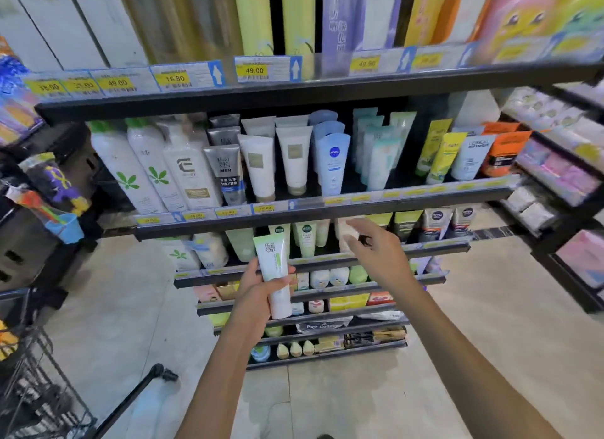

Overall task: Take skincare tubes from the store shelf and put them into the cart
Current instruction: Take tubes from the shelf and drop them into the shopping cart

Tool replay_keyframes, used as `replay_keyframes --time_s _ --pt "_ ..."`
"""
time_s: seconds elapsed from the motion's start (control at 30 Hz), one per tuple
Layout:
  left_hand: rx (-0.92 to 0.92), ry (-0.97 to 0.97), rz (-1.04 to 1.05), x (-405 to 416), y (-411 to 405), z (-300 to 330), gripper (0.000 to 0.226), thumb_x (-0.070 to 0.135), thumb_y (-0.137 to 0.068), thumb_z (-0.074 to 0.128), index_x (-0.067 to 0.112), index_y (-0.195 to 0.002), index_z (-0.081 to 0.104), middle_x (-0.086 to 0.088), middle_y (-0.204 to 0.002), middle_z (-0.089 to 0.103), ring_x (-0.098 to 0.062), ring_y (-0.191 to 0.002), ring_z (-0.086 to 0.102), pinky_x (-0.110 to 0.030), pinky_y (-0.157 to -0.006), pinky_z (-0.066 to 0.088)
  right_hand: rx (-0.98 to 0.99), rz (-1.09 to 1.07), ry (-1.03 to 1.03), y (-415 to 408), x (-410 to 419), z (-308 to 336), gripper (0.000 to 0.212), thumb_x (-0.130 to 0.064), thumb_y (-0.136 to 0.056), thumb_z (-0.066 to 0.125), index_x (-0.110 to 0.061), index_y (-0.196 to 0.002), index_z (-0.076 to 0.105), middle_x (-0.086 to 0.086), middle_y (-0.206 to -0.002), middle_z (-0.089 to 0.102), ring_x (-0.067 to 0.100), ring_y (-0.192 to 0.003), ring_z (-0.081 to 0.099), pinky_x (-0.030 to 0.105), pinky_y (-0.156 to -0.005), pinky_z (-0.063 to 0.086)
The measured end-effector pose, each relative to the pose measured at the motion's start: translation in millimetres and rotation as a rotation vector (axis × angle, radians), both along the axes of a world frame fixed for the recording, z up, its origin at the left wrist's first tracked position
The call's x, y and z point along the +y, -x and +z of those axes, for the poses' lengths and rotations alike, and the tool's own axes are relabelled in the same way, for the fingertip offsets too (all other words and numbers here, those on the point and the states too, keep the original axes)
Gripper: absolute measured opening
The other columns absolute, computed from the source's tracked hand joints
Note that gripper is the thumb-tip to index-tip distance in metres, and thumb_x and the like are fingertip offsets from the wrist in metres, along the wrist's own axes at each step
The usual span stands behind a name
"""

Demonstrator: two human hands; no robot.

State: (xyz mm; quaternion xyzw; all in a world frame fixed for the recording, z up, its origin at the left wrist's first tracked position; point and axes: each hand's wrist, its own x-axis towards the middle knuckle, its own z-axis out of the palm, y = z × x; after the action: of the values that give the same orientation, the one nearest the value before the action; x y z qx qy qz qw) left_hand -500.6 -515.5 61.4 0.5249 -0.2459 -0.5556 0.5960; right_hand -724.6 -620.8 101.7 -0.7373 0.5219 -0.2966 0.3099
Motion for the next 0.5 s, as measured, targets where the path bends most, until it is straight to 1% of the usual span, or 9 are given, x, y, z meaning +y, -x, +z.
replay_keyframes --time_s 0.1,0.2,0.27,0.3,0.33,0.4,0.43,0.5 --pt "-0.013 0.006 -0.017 -8 38 7 0.057 -0.015 -0.085 0.065 0.013 -0.133 0.053 -0.018 -0.110 0.075 -0.024 -0.088 0.075 -0.032 -0.069 0.059 -0.030 -0.038 -0.022 44 0 -1 0.038 -0.038 -0.102 0.061 -0.025 -0.138 0.061 -0.006 -0.139 0.063 0.013 -0.126 0.057 0.034 -0.106 0.046" --pt "-0.030 0.018 -0.042 -16 81 14 0.057 -0.011 -0.085 0.068 0.017 -0.132 0.055 -0.016 -0.111 0.075 -0.026 -0.092 0.074 -0.037 -0.066 0.060 -0.066 -0.053 -0.065 91 -6 -2 0.037 -0.040 -0.102 0.060 -0.028 -0.138 0.061 -0.009 -0.140 0.060 0.011 -0.129 0.054 0.038 -0.109 0.046" --pt "-0.043 0.020 -0.040 -20 111 18 0.058 -0.009 -0.083 0.071 0.020 -0.132 0.056 -0.014 -0.114 0.075 -0.029 -0.098 0.074 -0.045 -0.076 0.060 -0.084 -0.059 -0.083 123 -10 -2 0.038 -0.043 -0.101 0.061 -0.030 -0.137 0.061 -0.010 -0.140 0.061 0.013 -0.129 0.055 0.039 -0.108 0.048" --pt "-0.048 0.023 -0.034 -22 126 19 0.060 -0.009 -0.082 0.072 0.020 -0.132 0.056 -0.015 -0.116 0.074 -0.031 -0.101 0.073 -0.049 -0.082 0.059 -0.096 -0.056 -0.075 139 -11 -2 0.038 -0.043 -0.101 0.061 -0.029 -0.137 0.062 -0.010 -0.138 0.062 0.013 -0.125 0.058 0.038 -0.105 0.049" --pt "-0.053 0.025 -0.030 -25 140 21 0.061 -0.009 -0.082 0.073 0.019 -0.133 0.056 -0.015 -0.118 0.073 -0.033 -0.102 0.072 -0.053 -0.086 0.059 -0.097 -0.055 -0.067 153 -11 -1 0.039 -0.042 -0.101 0.061 -0.027 -0.137 0.062 -0.009 -0.137 0.062 0.014 -0.120 0.060 0.038 -0.102 0.051" --pt "-0.059 0.026 -0.022 -32 166 23 0.059 -0.008 -0.083 0.073 0.021 -0.132 0.056 -0.016 -0.120 0.070 -0.033 -0.099 0.072 -0.058 -0.086 0.059 -0.069 -0.058 -0.041 181 -16 2 0.040 -0.042 -0.101 0.061 -0.027 -0.137 0.062 -0.006 -0.136 0.064 0.018 -0.113 0.064 0.040 -0.099 0.053" --pt "-0.060 0.027 -0.018 -35 178 24 0.059 -0.007 -0.084 0.073 0.022 -0.132 0.056 -0.016 -0.121 0.070 -0.034 -0.099 0.071 -0.060 -0.087 0.058 -0.050 -0.060 -0.030 193 -18 2 0.040 -0.044 -0.101 0.062 -0.027 -0.137 0.062 -0.006 -0.135 0.065 0.019 -0.114 0.065 0.041 -0.098 0.054" --pt "-0.078 0.037 -0.018 -42 199 28 0.060 -0.004 -0.086 0.074 0.022 -0.136 0.055 -0.011 -0.124 0.070 -0.034 -0.104 0.070 -0.059 -0.090 0.057 -0.023 -0.061 -0.016 214 -28 4 0.040 -0.043 -0.100 0.062 -0.027 -0.136 0.062 -0.004 -0.134 0.066 0.019 -0.119 0.064 0.039 -0.098 0.054"
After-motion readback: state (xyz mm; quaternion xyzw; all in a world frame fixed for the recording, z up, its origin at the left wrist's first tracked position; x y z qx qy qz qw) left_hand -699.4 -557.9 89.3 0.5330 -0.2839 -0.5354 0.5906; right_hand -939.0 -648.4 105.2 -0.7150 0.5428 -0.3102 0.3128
